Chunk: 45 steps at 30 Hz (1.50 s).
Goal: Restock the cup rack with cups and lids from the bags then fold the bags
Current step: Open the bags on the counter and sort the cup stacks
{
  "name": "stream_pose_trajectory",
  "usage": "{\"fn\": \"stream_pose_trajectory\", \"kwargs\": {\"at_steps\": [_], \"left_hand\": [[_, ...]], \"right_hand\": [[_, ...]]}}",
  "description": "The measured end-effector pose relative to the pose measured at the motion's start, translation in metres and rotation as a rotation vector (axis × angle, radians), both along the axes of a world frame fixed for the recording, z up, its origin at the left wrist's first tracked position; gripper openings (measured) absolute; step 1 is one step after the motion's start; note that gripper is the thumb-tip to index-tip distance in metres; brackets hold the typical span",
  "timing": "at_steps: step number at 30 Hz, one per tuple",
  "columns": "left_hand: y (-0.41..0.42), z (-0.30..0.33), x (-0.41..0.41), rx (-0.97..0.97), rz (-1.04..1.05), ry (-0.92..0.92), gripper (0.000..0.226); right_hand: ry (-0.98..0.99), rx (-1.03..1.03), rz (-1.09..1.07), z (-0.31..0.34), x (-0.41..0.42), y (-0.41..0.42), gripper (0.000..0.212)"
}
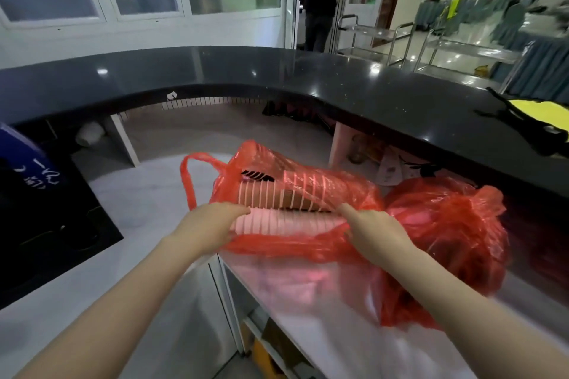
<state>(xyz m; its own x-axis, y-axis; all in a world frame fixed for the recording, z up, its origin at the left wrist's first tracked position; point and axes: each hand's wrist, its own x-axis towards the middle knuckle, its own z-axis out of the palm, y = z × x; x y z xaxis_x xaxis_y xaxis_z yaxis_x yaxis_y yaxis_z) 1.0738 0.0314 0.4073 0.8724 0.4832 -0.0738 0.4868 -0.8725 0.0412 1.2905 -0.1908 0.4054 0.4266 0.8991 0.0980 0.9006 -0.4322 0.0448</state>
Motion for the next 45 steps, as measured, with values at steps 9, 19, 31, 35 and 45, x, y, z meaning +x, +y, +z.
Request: {"fn": "stream_pose_trajectory", "kwargs": {"at_steps": [9, 19, 31, 35, 45], "left_hand": [[0.015, 0.000, -0.009, -0.041, 0.074, 0.062, 0.065], [-0.003, -0.022, 0.031, 0.146, 0.019, -0.139, 0.109], [0.120, -0.067, 0.019, -0.013, 0.188, 0.069, 0.133], [0.168, -0.062, 0.020, -0.012, 0.199, 0.072, 0.135], [0.182, 0.006, 0.036, -0.273, 0.031, -0.195, 0.122]], "right_hand": [[-0.079, -0.144, -0.259, -0.020, 0.035, -0.017, 0.091], [0.567, 0.303, -0.211, -0.040, 0.081, 0.024, 0.117], [0.494, 0.074, -0.096, -0.046, 0.047, 0.109, 0.151], [0.498, 0.092, -0.138, -0.048, 0.039, 0.153, 0.151], [0.406, 0.129, -0.189, -0.034, 0.034, 0.199, 0.140]]}}
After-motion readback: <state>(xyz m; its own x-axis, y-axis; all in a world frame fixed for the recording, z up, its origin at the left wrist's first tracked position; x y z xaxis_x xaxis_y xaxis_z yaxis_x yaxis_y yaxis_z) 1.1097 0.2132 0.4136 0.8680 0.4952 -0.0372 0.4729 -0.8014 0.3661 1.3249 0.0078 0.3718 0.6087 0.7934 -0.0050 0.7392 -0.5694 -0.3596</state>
